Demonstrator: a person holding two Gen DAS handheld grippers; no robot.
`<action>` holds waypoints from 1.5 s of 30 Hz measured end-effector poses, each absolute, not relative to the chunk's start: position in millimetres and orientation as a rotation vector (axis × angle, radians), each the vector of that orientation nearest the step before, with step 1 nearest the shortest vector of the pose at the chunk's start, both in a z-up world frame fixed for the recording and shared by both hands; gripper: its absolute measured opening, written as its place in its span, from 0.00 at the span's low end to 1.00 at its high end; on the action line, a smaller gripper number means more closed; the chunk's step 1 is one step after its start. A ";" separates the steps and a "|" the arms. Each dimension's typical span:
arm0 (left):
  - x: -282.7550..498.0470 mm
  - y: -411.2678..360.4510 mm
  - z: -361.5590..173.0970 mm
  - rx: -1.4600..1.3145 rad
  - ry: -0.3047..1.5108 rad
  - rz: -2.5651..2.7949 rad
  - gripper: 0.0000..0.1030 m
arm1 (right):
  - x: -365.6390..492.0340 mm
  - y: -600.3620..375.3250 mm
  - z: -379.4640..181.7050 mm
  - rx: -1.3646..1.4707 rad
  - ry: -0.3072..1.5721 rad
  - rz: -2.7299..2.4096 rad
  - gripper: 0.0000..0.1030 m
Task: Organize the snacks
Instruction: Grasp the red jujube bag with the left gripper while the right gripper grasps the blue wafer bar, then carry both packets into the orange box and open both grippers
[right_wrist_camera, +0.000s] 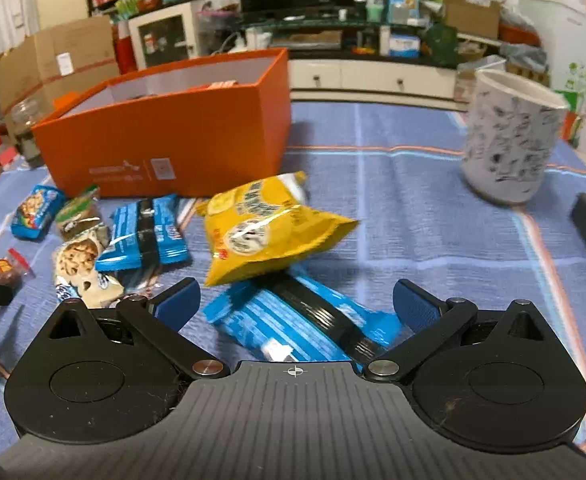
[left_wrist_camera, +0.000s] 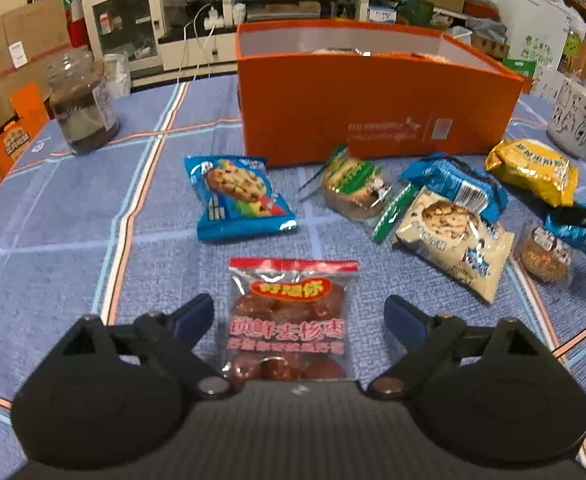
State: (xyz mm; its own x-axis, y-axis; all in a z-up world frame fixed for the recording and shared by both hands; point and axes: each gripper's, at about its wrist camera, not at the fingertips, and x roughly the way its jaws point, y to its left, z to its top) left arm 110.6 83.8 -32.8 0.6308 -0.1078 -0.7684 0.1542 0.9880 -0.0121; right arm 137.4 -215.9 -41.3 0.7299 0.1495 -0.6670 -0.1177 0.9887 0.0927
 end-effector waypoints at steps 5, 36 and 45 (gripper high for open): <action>110.3 90.0 -30.1 0.009 0.874 -0.161 0.90 | 139.1 -200.5 -53.0 0.001 0.811 0.171 0.93; 116.5 84.7 -51.1 0.067 0.934 -0.121 0.96 | 120.6 -199.9 -59.6 -0.027 0.761 0.101 0.94; 104.1 80.3 -42.4 0.068 0.894 -0.168 0.58 | 100.8 -204.1 -47.0 0.002 0.759 0.147 0.37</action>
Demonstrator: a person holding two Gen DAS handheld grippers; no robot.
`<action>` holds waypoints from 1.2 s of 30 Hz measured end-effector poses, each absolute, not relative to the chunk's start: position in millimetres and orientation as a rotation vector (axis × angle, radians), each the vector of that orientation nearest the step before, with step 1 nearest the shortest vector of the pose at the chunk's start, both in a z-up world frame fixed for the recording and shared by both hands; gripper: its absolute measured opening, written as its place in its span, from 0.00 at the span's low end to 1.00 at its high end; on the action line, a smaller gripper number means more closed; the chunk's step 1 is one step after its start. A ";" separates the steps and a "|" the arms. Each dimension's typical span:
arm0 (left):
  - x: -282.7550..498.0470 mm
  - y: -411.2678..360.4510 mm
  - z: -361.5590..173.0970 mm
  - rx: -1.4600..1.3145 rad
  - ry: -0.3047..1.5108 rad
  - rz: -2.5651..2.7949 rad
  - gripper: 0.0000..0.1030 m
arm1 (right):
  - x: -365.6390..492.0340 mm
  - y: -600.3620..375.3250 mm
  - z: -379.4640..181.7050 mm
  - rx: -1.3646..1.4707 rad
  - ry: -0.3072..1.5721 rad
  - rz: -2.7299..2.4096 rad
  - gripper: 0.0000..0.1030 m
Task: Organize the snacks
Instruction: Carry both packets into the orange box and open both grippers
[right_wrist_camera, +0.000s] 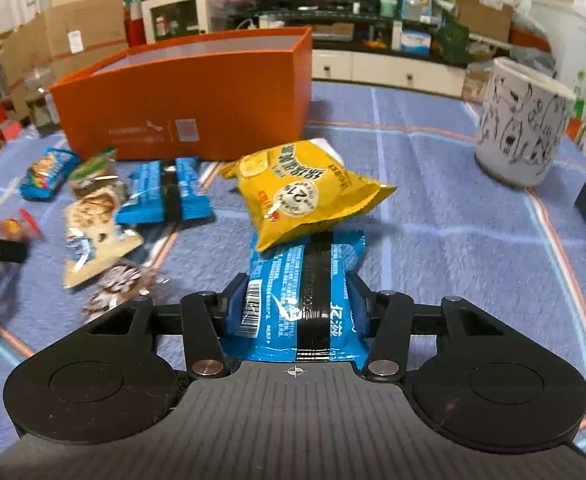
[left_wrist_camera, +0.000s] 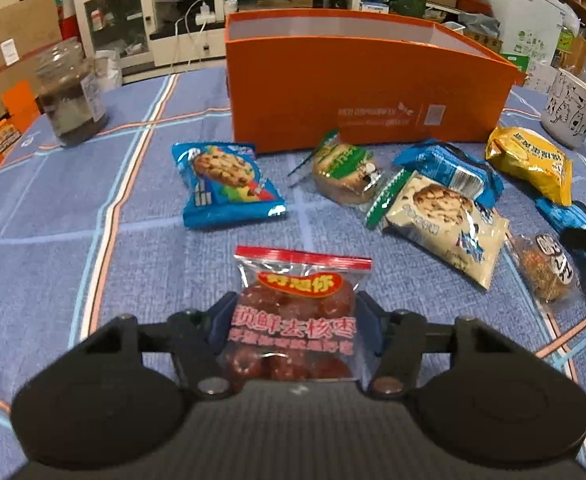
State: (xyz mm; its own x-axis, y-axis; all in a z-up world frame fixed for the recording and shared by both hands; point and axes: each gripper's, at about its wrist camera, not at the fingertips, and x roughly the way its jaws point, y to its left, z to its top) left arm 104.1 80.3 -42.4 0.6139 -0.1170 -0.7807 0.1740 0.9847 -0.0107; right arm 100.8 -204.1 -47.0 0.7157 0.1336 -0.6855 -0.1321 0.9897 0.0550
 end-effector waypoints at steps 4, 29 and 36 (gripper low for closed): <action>76.8 87.2 -26.5 -0.070 0.904 -0.228 0.58 | 66.6 -207.4 -36.9 0.046 0.752 0.190 0.37; 300.3 33.1 53.4 -0.214 0.707 -0.223 0.58 | 304.8 -144.2 44.5 0.077 0.546 0.281 0.38; 315.1 21.6 25.3 -0.194 0.719 -0.252 0.62 | 325.2 -136.1 20.2 0.012 0.599 0.257 0.44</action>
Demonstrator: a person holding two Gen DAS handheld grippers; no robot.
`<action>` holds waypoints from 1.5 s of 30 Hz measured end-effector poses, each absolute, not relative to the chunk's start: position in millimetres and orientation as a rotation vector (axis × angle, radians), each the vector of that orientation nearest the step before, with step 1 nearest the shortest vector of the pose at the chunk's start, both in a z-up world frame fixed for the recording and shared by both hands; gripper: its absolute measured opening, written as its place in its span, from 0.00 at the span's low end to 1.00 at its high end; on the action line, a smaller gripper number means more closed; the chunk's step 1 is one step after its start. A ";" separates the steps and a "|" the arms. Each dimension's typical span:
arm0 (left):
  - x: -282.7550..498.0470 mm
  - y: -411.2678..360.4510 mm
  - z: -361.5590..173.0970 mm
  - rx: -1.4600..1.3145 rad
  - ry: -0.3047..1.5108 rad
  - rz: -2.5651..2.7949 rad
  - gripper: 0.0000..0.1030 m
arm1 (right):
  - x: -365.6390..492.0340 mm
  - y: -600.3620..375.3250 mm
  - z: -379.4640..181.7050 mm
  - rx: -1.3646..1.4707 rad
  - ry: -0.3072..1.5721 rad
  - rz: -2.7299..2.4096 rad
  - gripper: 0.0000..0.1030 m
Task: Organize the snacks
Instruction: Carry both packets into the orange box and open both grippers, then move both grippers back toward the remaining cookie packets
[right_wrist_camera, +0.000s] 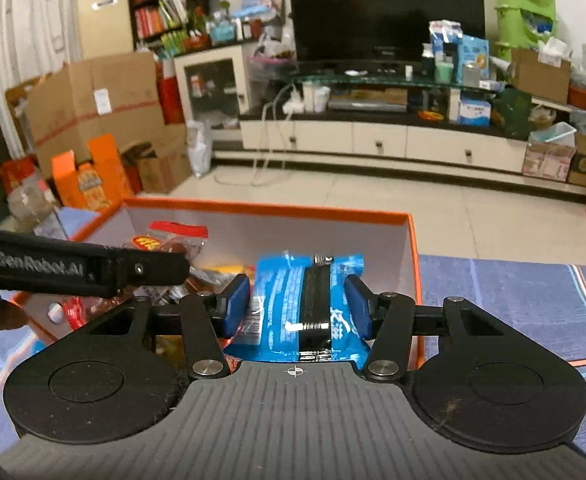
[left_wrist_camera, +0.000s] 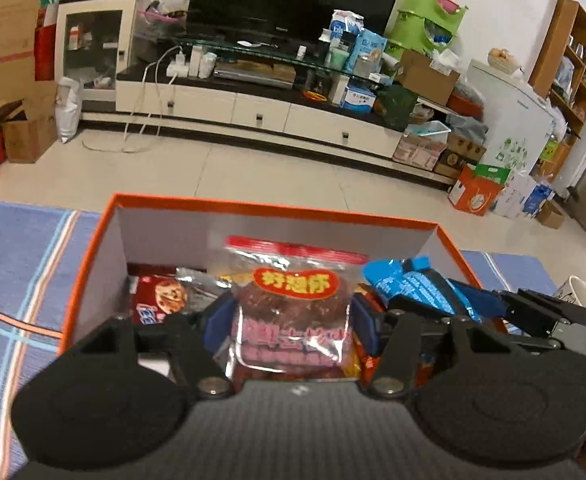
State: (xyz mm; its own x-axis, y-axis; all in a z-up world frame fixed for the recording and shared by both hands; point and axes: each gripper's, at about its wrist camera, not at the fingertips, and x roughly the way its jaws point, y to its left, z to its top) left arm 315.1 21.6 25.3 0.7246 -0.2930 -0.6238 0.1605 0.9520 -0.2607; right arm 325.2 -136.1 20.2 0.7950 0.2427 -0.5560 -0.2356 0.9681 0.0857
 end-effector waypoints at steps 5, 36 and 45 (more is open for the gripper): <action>302.2 21.2 44.8 -0.176 0.649 -0.233 0.80 | 319.9 -144.1 26.9 0.061 0.560 0.255 0.88; 126.4 18.8 -10.0 -0.065 0.837 -0.161 0.97 | 69.3 -233.8 -24.6 0.199 0.720 0.189 0.94; 173.2 -30.7 -35.9 0.091 0.893 -0.074 0.97 | 81.0 -245.5 -17.6 0.416 0.702 0.265 0.94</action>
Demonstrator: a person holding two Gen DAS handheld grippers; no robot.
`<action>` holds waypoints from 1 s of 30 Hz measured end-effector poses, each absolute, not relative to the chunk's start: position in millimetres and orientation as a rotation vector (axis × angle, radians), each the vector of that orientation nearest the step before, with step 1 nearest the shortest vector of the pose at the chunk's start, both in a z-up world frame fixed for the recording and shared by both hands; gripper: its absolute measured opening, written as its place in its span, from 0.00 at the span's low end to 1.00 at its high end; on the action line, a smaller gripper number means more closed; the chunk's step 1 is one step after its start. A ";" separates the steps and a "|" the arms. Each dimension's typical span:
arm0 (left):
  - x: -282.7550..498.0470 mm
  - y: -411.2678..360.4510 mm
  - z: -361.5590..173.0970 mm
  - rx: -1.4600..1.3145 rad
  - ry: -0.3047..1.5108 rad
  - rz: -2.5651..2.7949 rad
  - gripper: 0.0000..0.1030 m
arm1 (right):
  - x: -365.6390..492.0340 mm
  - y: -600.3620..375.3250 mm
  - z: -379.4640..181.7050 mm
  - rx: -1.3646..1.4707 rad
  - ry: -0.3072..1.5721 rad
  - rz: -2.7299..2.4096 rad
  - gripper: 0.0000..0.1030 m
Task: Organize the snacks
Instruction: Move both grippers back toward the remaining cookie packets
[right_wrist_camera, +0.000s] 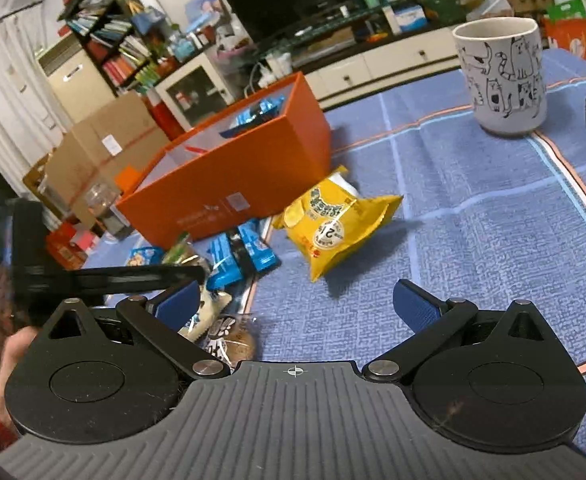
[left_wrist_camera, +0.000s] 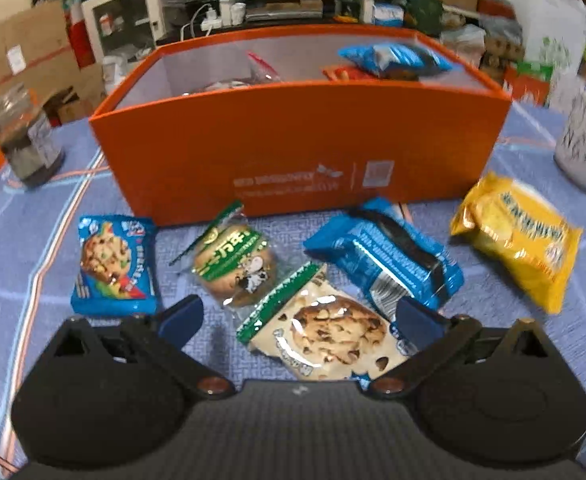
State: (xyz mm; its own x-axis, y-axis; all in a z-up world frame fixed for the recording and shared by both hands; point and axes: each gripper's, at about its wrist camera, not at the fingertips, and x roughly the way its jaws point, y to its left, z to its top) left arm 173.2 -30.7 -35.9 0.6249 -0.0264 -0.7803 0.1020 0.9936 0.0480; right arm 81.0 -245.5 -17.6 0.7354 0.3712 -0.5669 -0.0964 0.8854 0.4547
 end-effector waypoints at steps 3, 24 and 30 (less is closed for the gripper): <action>170.0 -22.0 -39.8 0.092 0.922 -0.065 0.89 | 81.9 -244.0 -22.0 0.393 0.723 0.251 0.94; 132.3 49.7 -30.7 0.077 0.916 -0.070 0.93 | 92.1 -151.9 -34.7 0.123 0.802 0.414 0.94; 136.8 40.1 -36.5 0.135 0.912 -0.078 0.93 | 92.6 -134.1 -50.4 0.053 0.817 0.409 0.94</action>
State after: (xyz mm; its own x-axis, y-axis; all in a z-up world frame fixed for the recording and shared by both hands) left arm 136.8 40.1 -36.5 0.6101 -0.0100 -0.7923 0.1242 0.9888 0.0832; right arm 92.6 -134.1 -50.4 0.6107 0.3746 -0.6976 -0.3344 0.9206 0.2015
